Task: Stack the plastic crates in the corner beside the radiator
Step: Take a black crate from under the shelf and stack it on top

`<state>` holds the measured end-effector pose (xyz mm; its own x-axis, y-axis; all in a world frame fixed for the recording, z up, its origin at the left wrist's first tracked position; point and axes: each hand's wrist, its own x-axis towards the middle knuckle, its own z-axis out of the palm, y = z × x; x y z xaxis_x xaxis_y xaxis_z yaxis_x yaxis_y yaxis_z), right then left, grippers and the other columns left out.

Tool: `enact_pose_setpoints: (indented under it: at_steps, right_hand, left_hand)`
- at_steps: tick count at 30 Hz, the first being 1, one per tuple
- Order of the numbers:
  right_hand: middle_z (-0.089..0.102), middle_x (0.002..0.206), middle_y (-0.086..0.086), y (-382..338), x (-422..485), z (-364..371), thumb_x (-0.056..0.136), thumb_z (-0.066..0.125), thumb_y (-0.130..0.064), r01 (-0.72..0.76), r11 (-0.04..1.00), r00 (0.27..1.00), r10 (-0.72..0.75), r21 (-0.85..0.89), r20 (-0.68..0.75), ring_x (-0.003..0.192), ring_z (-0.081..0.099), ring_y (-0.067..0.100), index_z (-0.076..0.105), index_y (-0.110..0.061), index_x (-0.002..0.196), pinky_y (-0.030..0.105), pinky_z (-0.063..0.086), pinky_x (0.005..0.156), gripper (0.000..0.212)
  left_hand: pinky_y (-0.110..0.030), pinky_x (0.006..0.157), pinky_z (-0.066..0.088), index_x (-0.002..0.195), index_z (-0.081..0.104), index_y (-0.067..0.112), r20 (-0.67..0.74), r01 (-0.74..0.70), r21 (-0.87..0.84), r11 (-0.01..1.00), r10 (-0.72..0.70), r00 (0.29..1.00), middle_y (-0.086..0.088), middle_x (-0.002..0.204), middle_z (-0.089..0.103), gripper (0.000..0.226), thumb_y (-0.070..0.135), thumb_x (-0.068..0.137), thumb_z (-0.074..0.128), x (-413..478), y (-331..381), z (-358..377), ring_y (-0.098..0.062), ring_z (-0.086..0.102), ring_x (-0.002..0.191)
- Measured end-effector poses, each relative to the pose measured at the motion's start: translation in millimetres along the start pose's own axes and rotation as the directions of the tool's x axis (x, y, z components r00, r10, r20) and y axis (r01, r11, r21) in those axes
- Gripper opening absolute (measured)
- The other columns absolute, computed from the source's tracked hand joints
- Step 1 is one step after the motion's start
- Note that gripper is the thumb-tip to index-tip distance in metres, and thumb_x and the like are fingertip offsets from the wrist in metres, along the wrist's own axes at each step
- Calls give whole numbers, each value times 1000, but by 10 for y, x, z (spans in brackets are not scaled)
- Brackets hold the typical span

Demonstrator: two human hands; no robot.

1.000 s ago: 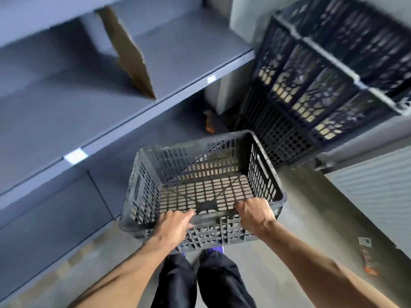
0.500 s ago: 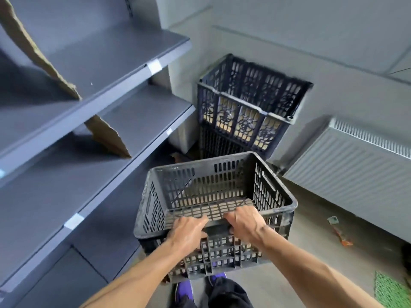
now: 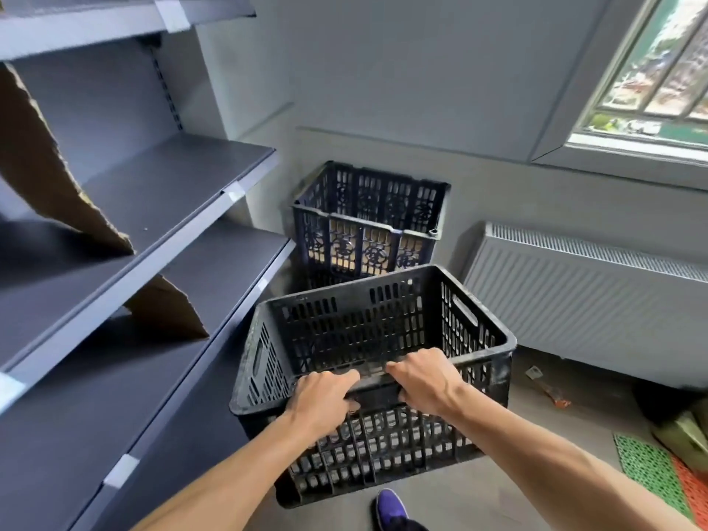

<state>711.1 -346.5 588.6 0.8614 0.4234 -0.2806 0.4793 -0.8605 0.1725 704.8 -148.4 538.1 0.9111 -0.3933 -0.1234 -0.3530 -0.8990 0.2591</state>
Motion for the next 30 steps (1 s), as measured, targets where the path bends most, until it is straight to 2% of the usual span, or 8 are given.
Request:
enact_pose_setpoints:
  at_steps: [5, 10, 18, 23, 30]
  right_hand:
    - [71, 96, 7, 18, -184, -250, 91, 55, -18, -62, 998, 997, 61, -18, -52, 84, 68, 29, 58, -16, 117, 36, 50, 68, 26]
    - [71, 96, 6, 129, -397, -449, 91, 55, -21, -104, 995, 986, 103, -1, -131, 80, 68, 27, 56, -17, 122, 37, 55, 70, 31]
    - [71, 94, 3, 337, -649, -622, 92, 56, -26, -146, 989, 960, 140, -6, -243, 74, 66, 24, 54, -17, 122, 36, 57, 70, 32]
    - [71, 94, 3, 489, -806, -741, 91, 58, -30, -160, 987, 938, 154, 8, -311, 78, 67, 24, 54, -16, 119, 33, 55, 69, 31]
    - [71, 93, 1, 783, -974, -965, 92, 60, -36, -167, 985, 902, 171, 44, -397, 82, 68, 25, 52, -17, 114, 36, 54, 71, 31]
  left_hand:
    - [-38, 77, 51, 110, 53, 30, -66, -98, -1, 995, 98, 993, -1, 94, 72, 24, 41, 90, 61, 10, 47, -261, -27, 67, 92]
    - [-36, 71, 44, 104, 52, 27, -107, -184, 45, 982, 188, 976, -1, 93, 72, 22, 41, 90, 61, 40, 218, -587, -28, 66, 89]
    - [-33, 63, 36, 92, 45, 28, -176, -246, 120, 962, 264, 948, -1, 84, 70, 22, 43, 90, 61, 48, 496, -948, -27, 65, 80]
    - [-31, 62, 38, 96, 50, 25, -241, -267, 188, 945, 308, 920, 1, 77, 69, 22, 42, 90, 62, 81, 677, -1160, -21, 64, 73]
    - [-31, 61, 46, 93, 51, 22, -303, -263, 307, 915, 356, 884, 2, 72, 69, 22, 39, 90, 64, 263, 956, -1496, -19, 66, 69]
